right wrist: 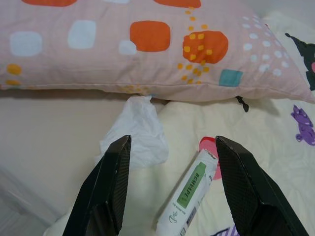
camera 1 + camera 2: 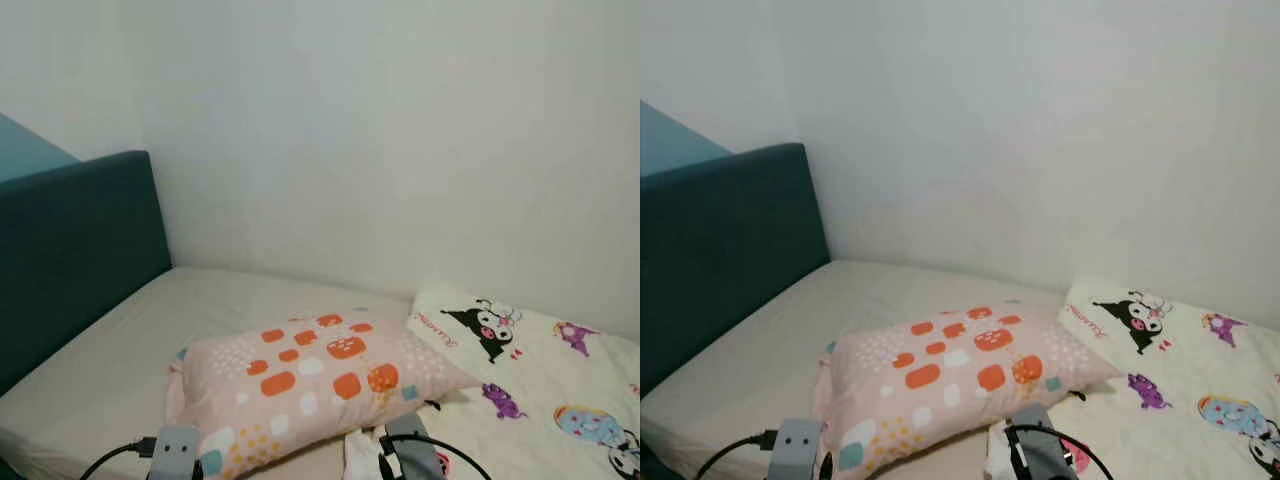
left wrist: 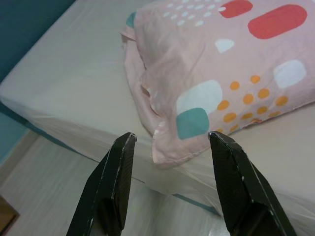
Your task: Clean up the room
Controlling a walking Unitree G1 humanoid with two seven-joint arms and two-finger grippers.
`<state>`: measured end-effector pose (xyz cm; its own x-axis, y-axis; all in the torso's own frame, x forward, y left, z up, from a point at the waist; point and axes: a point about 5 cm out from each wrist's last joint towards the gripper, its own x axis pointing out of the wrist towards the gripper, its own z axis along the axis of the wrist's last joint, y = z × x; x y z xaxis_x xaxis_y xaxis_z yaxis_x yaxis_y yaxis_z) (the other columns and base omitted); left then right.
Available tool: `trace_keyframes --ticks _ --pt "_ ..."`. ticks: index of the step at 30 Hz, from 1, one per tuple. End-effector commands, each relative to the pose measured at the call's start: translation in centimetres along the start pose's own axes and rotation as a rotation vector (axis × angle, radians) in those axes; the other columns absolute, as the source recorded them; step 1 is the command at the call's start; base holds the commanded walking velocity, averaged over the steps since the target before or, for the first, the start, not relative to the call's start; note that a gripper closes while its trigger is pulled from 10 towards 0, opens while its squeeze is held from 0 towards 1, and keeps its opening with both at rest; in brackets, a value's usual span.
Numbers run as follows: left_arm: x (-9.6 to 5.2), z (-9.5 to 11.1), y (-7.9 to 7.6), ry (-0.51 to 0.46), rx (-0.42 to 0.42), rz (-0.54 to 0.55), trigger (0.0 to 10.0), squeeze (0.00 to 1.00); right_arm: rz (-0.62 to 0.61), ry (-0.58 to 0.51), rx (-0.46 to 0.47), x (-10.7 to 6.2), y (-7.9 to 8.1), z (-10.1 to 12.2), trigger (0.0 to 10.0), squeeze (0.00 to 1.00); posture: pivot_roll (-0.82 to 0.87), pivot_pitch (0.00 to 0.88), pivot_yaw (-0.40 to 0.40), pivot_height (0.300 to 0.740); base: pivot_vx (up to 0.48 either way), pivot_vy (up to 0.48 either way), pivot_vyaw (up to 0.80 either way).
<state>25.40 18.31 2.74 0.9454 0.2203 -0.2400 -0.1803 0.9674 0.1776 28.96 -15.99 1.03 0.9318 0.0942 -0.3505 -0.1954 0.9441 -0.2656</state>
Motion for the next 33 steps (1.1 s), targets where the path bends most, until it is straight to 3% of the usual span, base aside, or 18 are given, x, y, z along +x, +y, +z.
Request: trace_keyframes --ticks 1,11,13,20,23,33 --pt "-0.14 -0.46 0.11 0.020 0.008 0.008 10.0 0.00 0.006 0.009 0.006 0.06 0.27 -0.01 10.0 0.00 -0.04 0.032 -0.053 0.740 0.000 0.000 0.00" --pt "-0.11 -0.35 0.23 0.010 -0.003 0.013 10.0 0.00 0.002 0.009 0.005 0.13 0.10 0.10 10.0 0.00 -0.04 0.025 -0.054 0.740 0.000 0.000 0.00" --pt "-0.10 -0.25 0.08 0.000 0.026 -0.005 10.0 0.00 0.003 0.009 0.003 0.09 0.10 0.06 10.0 0.00 -0.04 0.026 -0.054 0.740 0.000 0.000 0.00" --pt "-0.20 -0.34 -0.25 0.000 0.055 -0.023 10.0 0.00 0.007 0.010 0.002 -0.01 0.15 -0.08 10.0 0.00 -0.04 0.026 -0.053 0.740 0.000 -0.480 0.00" --pt "-0.17 -0.51 -0.12 0.021 0.005 0.001 10.0 0.00 0.011 0.010 0.002 -0.03 0.21 -0.10 10.0 0.00 -0.05 0.026 -0.055 0.740 0.000 -0.160 0.00" --pt "-0.06 -0.69 -0.05 0.044 0.002 0.003 10.0 0.00 0.012 0.012 0.003 0.05 0.19 -0.03 10.0 0.00 -0.05 0.029 -0.056 0.740 0.000 0.000 0.00"
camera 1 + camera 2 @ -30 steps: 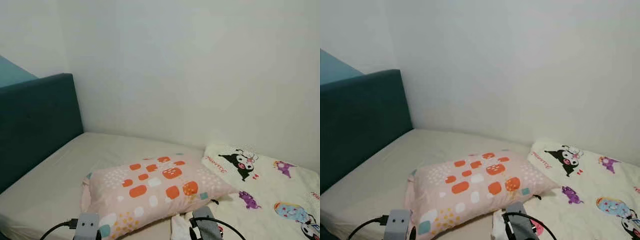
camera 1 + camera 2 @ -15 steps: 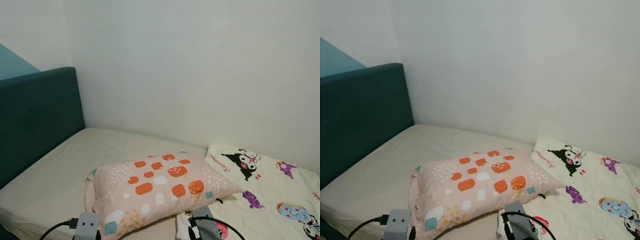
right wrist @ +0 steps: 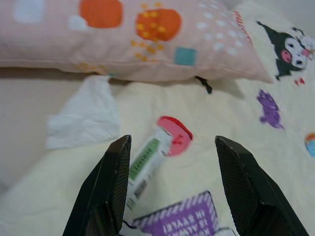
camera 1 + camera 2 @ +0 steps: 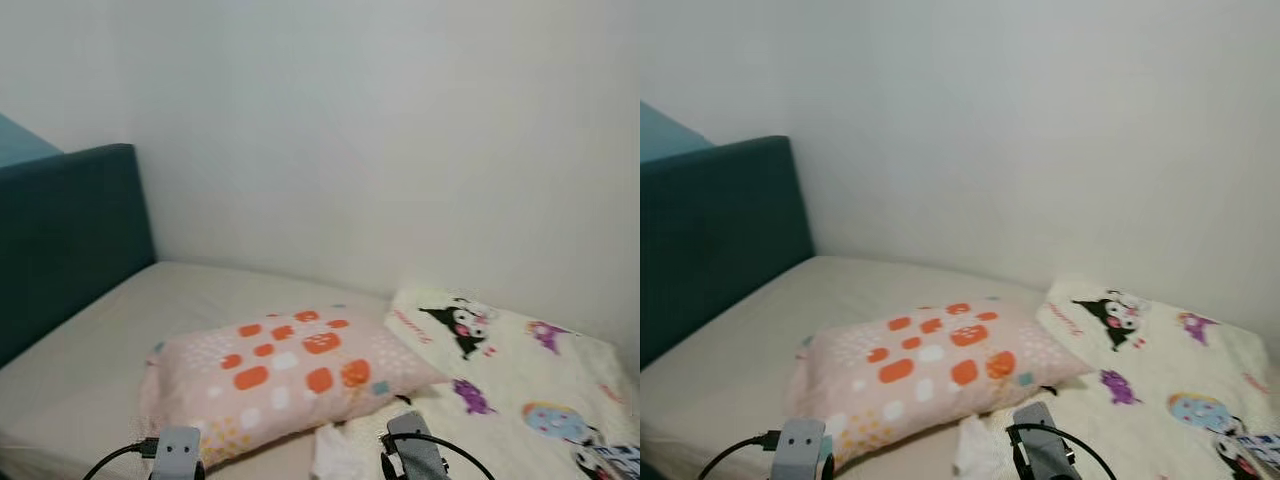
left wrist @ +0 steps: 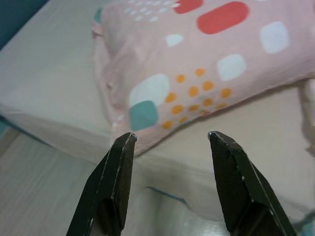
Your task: Clean up the room
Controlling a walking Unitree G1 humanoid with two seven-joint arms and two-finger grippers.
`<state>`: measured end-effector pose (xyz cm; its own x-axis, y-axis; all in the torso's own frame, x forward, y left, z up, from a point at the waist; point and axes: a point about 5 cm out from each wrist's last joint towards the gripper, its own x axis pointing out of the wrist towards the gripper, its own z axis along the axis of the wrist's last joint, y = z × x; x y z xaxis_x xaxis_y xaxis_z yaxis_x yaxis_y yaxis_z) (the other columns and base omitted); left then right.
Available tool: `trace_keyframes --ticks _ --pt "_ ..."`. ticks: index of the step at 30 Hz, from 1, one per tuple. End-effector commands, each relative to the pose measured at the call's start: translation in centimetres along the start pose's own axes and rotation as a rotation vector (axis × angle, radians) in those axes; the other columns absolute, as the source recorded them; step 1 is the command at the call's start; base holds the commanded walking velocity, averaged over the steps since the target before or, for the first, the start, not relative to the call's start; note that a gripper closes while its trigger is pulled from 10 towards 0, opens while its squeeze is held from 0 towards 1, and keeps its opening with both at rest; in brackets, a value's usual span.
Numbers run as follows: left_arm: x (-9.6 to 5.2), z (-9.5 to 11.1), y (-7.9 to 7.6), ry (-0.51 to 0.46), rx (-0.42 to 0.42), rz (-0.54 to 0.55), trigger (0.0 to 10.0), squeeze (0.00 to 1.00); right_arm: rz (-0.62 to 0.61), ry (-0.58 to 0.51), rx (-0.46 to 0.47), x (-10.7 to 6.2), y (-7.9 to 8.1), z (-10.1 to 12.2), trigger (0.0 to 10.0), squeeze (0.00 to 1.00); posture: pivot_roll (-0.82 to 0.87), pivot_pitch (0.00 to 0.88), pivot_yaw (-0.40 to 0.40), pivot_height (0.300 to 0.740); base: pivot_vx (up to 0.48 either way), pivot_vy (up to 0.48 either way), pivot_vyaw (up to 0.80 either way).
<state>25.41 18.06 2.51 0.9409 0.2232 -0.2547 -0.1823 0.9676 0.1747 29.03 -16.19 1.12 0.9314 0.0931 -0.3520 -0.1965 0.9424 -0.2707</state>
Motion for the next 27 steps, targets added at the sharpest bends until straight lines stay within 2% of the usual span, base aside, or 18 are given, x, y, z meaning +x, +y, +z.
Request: trace_keyframes --ticks 1,12,15,16,19,27 --pt "-0.1 -0.5 0.2 0.029 0.017 0.000 10.0 0.00 0.013 0.012 0.010 0.0 0.4 -0.1 10.0 0.00 -0.05 0.030 -0.056 0.740 0.000 0.000 0.00" --pt "0.2 -0.4 -0.8 0.018 0.048 -0.062 10.0 0.00 -0.011 -0.027 0.054 0.3 0.4 0.8 10.0 0.00 -0.04 0.031 -0.056 0.740 0.000 0.000 0.00" --pt "0.2 -0.4 -0.8 0.022 0.046 -0.060 10.0 0.00 -0.013 -0.031 0.056 0.3 0.4 0.9 10.0 0.00 -0.04 0.031 -0.056 0.740 0.000 0.000 0.00" --pt "0.3 -0.2 -0.6 0.013 0.044 -0.056 10.0 0.00 0.020 -0.031 0.070 0.5 0.8 1.1 10.0 0.00 -0.04 0.032 -0.053 0.740 0.000 0.000 0.00" --pt "0.6 0.2 -0.1 0.001 0.010 -0.045 10.0 0.00 0.033 -0.013 0.103 0.7 0.9 1.2 10.0 0.00 -0.04 0.031 -0.052 0.740 0.000 0.000 0.00" --pt "0.4 0.2 0.2 -0.010 0.020 -0.029 10.0 0.00 0.002 0.002 0.143 0.7 0.3 1.2 10.0 0.00 -0.04 0.034 -0.050 0.730 0.000 0.000 0.00"
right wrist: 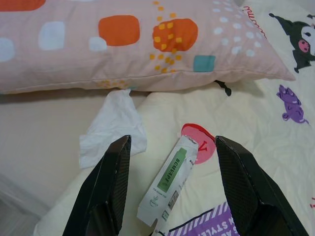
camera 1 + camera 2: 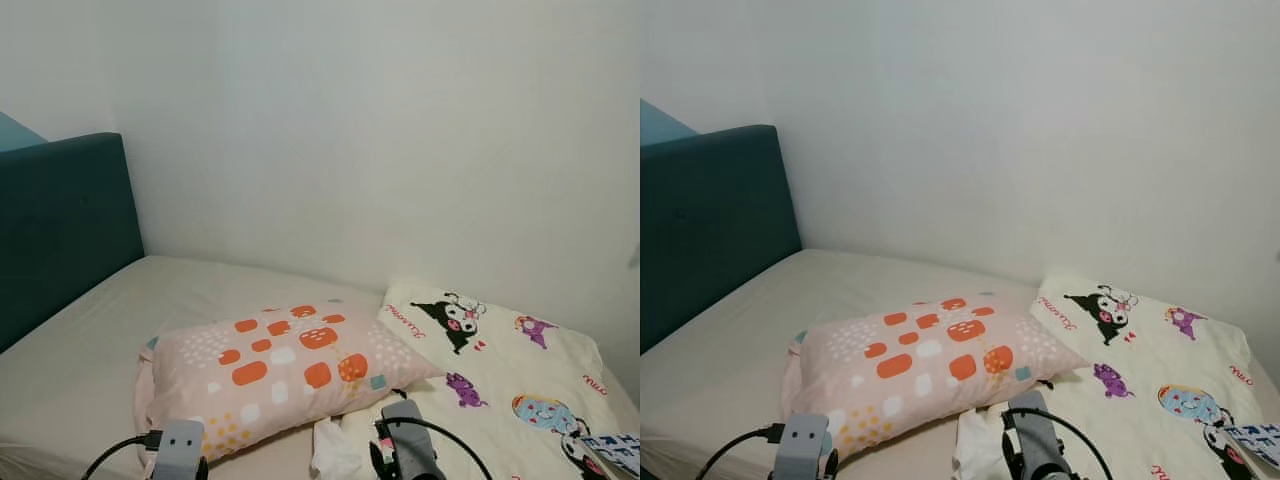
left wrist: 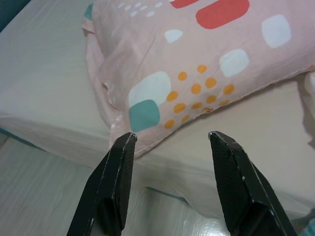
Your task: Clean up the room
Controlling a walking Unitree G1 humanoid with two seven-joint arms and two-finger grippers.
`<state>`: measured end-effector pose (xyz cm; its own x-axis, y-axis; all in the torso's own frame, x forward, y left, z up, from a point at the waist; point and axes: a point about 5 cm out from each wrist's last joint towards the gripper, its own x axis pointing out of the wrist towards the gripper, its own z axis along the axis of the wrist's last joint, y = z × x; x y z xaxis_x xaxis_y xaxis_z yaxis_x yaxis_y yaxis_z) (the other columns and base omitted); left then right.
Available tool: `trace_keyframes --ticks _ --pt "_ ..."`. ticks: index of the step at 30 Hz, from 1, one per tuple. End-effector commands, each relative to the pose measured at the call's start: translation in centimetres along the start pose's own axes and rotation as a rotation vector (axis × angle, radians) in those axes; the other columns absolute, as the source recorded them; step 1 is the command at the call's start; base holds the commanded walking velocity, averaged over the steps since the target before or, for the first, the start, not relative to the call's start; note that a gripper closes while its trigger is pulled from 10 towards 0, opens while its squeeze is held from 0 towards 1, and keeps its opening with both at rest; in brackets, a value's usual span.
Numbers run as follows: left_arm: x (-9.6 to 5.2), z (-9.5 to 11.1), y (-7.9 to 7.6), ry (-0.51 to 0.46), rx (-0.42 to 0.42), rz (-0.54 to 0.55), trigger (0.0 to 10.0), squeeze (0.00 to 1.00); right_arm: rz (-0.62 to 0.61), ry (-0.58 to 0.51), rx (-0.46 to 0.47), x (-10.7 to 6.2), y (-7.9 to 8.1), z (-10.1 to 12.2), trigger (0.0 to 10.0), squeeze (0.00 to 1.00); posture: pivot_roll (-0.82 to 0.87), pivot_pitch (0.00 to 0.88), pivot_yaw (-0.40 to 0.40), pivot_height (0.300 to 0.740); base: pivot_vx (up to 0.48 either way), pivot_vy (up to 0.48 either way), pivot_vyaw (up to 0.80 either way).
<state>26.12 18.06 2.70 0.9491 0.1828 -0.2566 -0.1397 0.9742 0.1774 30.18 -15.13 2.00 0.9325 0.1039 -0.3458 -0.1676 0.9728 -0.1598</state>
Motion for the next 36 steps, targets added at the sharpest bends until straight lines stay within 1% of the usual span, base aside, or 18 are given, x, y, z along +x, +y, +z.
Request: trace_keyframes --ticks 1,6,8,12,16,17,23,29,36 --pt "-0.22 -0.16 0.27 -0.005 0.006 0.011 10.0 0.00 -0.008 0.010 0.024 -0.12 -0.26 -0.25 10.0 0.00 -0.04 0.034 -0.050 0.730 0.000 0.000 0.00" --pt "-0.29 -0.14 0.14 -0.011 0.019 0.001 10.0 0.00 -0.009 -0.003 0.016 -0.17 -0.42 -0.17 10.0 0.00 -0.04 0.035 -0.047 0.715 0.000 0.000 0.00" --pt "-0.27 -0.13 -0.12 0.000 0.000 -0.012 10.0 0.00 -0.006 -0.005 0.014 -0.14 -0.42 -0.08 10.0 0.00 -0.04 0.037 -0.046 0.700 0.000 0.000 0.00" --pt "-0.23 0.01 -0.20 -0.008 -0.008 -0.016 10.0 0.00 -0.006 -0.005 0.013 -0.12 -0.43 -0.05 10.0 0.00 -0.04 0.037 -0.046 0.690 0.000 0.000 0.00" --pt "-0.23 0.05 -0.28 -0.009 0.000 -0.021 10.0 0.00 -0.003 -0.009 0.016 -0.15 -0.40 -0.04 10.0 0.00 -0.04 0.036 -0.041 0.675 0.000 0.000 0.00" --pt "-0.24 0.02 -0.30 -0.007 0.002 -0.025 10.0 0.00 -0.001 -0.010 0.020 -0.20 -0.38 -0.10 10.0 0.00 -0.05 0.033 -0.040 0.665 0.000 0.000 0.00" --pt "-0.28 -0.01 -0.29 -0.008 0.007 -0.026 10.0 0.00 0.000 -0.007 0.019 -0.29 -0.41 -0.24 10.0 0.00 -0.04 0.033 -0.040 0.646 0.000 0.000 0.00" --pt "-0.40 -0.10 -0.30 -0.007 0.006 -0.027 10.0 0.00 0.002 -0.007 0.008 -0.35 -0.46 -0.34 10.0 0.00 -0.04 0.030 -0.043 0.621 0.000 0.000 0.00" --pt "-0.51 -0.10 -0.39 -0.009 0.004 -0.033 10.0 0.00 -0.005 -0.001 -0.023 -0.33 -0.65 -0.35 10.0 0.00 -0.04 0.028 -0.041 0.621 0.000 0.000 0.00"
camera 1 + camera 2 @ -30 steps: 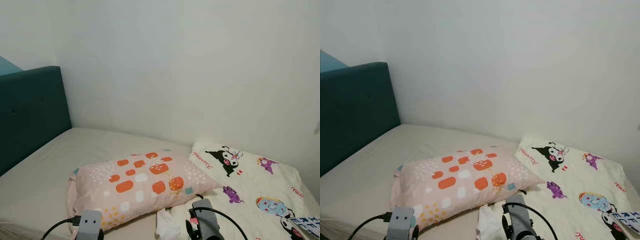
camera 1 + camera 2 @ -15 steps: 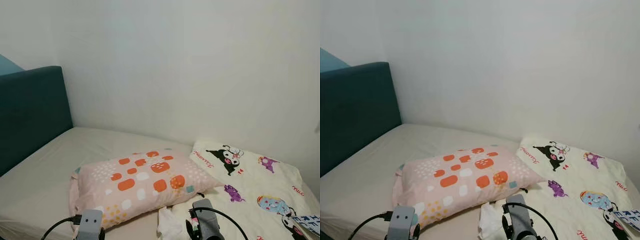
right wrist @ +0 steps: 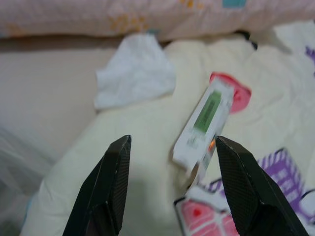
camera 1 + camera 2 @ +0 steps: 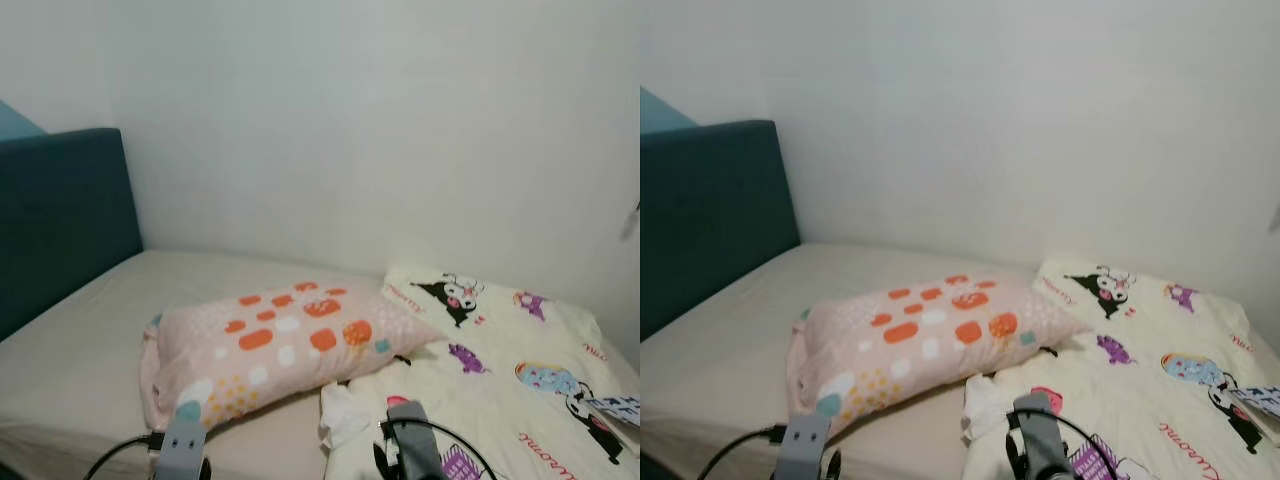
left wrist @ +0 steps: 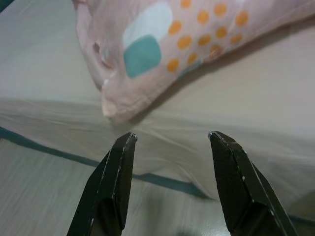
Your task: Clean up the room
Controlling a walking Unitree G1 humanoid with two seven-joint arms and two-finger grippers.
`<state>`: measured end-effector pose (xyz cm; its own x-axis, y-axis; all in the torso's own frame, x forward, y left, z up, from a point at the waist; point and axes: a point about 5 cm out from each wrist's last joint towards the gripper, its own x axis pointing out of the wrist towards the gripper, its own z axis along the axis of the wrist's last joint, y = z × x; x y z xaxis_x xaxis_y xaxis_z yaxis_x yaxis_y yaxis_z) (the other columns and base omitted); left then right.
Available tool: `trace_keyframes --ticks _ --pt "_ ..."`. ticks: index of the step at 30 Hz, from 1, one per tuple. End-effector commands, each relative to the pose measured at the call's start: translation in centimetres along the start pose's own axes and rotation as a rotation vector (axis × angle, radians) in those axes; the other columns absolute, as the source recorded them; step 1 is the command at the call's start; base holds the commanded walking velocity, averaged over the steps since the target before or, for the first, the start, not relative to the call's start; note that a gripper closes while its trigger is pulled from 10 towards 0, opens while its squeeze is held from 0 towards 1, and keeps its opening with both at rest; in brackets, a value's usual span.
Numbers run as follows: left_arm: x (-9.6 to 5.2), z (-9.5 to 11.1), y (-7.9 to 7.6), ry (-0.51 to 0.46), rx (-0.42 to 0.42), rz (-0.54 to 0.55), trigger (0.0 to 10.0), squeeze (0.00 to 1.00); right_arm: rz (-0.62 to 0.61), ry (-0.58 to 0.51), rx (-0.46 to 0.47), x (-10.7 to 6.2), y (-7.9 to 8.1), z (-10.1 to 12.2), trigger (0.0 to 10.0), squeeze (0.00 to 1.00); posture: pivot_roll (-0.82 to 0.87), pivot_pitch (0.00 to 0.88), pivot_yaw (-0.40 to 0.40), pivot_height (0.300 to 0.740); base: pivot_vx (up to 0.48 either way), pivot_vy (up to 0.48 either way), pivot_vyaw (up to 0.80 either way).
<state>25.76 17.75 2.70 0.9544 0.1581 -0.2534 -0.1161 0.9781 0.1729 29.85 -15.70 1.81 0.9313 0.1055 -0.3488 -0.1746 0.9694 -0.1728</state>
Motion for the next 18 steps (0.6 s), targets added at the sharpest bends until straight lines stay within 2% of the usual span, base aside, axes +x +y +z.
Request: trace_keyframes --ticks 1,18 --pt "-0.1 0.0 -0.2 -0.004 0.004 -0.015 10.0 0.00 -0.012 -0.003 -0.010 0.0 -0.3 0.0 10.0 0.00 -0.04 0.028 -0.040 0.621 0.000 0.000 0.00" --pt "0.0 0.7 -0.5 -0.031 0.014 -0.056 10.0 0.00 -0.062 -0.017 0.040 0.0 -1.4 0.4 10.0 0.00 -0.04 0.034 -0.039 0.616 0.000 0.000 0.00"
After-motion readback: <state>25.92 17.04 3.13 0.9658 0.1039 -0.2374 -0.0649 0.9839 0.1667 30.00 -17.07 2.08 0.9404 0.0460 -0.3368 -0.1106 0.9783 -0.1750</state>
